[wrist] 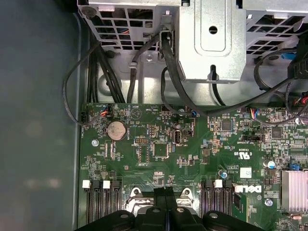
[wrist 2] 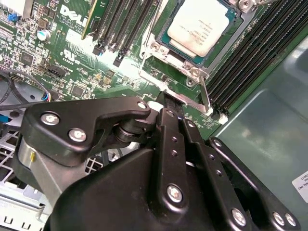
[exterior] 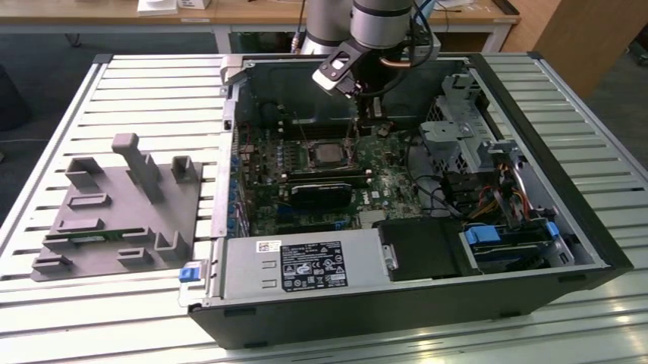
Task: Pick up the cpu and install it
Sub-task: 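Close the cpu cover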
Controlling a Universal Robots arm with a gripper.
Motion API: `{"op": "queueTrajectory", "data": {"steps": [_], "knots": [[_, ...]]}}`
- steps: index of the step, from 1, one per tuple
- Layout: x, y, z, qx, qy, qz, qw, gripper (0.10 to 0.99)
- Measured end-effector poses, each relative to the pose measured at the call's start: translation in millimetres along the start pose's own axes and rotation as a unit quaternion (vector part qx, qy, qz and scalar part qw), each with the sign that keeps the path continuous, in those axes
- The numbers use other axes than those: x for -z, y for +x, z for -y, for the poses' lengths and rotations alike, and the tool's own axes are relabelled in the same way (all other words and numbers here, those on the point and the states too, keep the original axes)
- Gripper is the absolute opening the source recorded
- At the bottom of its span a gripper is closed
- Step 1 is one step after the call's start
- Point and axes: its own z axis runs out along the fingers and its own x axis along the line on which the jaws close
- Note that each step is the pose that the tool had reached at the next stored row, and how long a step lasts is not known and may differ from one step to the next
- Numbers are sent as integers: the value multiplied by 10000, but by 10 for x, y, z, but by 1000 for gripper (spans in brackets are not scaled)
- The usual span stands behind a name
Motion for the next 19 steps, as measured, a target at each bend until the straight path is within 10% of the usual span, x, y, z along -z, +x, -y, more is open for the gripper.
{"op": "queueTrajectory", "data": {"steps": [19], "knots": [[-1,0,69,0,0,0,10000,106]]}}
